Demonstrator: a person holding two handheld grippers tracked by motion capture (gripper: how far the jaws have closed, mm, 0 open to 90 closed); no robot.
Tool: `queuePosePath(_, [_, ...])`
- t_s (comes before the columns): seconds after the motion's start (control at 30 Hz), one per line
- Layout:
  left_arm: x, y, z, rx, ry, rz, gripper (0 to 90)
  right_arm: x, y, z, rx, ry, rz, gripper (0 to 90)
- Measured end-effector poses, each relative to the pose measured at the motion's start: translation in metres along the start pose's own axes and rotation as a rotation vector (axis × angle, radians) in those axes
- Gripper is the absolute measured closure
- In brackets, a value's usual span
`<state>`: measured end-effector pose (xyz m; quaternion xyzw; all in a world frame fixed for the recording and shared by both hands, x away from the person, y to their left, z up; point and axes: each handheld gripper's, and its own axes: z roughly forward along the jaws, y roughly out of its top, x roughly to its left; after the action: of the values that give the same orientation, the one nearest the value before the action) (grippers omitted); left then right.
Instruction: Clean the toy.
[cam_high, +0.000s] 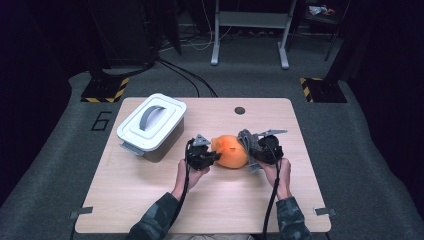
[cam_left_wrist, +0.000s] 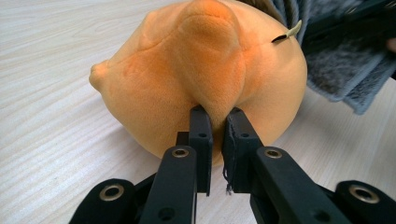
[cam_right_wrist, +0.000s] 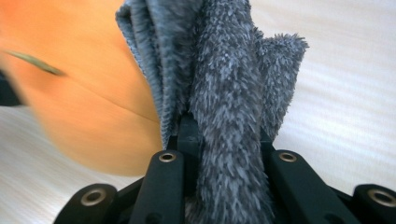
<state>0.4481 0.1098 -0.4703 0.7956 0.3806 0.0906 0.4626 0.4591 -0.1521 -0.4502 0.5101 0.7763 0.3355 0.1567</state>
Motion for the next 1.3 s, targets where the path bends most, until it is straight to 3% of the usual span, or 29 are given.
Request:
queuePosePath(0.2, [0.0,0.0,0.0,0.0,-0.001,-0.001,82.8,-0.016,-0.013,0.02,0.063,-0.002,0.063,74.2])
queuePosePath(0.33, [0.001,0.0,0.0,0.0,-0.002,-0.001,82.7,-0.022,-0.019,0.031,0.108,-0.006,0.07,74.2])
queuePosePath(0.43, [0.001,0.0,-0.001,0.003,-0.003,-0.002,82.7,-0.024,-0.02,0.03,0.103,-0.012,0.071,74.2])
queuePosePath(0.53, [0.001,0.0,0.0,0.003,-0.005,0.0,82.5,-0.021,-0.013,0.004,0.015,-0.04,0.066,74.2])
queuePosePath(0.57, [0.001,0.0,0.0,0.003,-0.005,0.0,82.4,-0.021,-0.013,0.004,0.015,-0.04,0.066,74.2])
queuePosePath(0.6, [0.001,0.0,0.0,0.004,-0.003,0.002,82.3,-0.011,-0.005,-0.016,-0.047,-0.036,0.038,74.2])
queuePosePath(0.7, [0.001,0.0,0.0,0.002,-0.003,0.001,82.2,-0.003,0.0,-0.026,-0.079,-0.024,-0.004,74.2])
queuePosePath(0.73, [0.001,0.0,0.0,0.002,-0.003,0.002,82.2,0.013,0.007,-0.031,-0.092,0.017,-0.047,74.2])
queuePosePath(0.8, [0.001,0.0,0.0,0.003,0.0,0.005,81.8,0.025,0.011,-0.024,-0.063,0.034,-0.083,74.3])
queuePosePath(0.9, [0.003,0.0,0.0,0.006,-0.005,-0.001,80.2,0.03,0.012,-0.013,-0.041,0.013,-0.082,74.4])
queuePosePath(1.0, [0.003,-0.001,-0.002,0.002,-0.012,0.005,73.5,0.026,0.013,-0.01,-0.044,0.023,-0.047,74.5])
queuePosePath(1.2, [0.0,-0.005,-0.005,-0.001,0.005,0.033,52.7,0.022,0.016,-0.008,-0.037,0.019,-0.049,74.4])
queuePosePath(1.3, [0.0,-0.006,-0.004,0.01,0.021,0.063,48.0,0.02,0.018,-0.006,-0.029,0.015,-0.043,74.5])
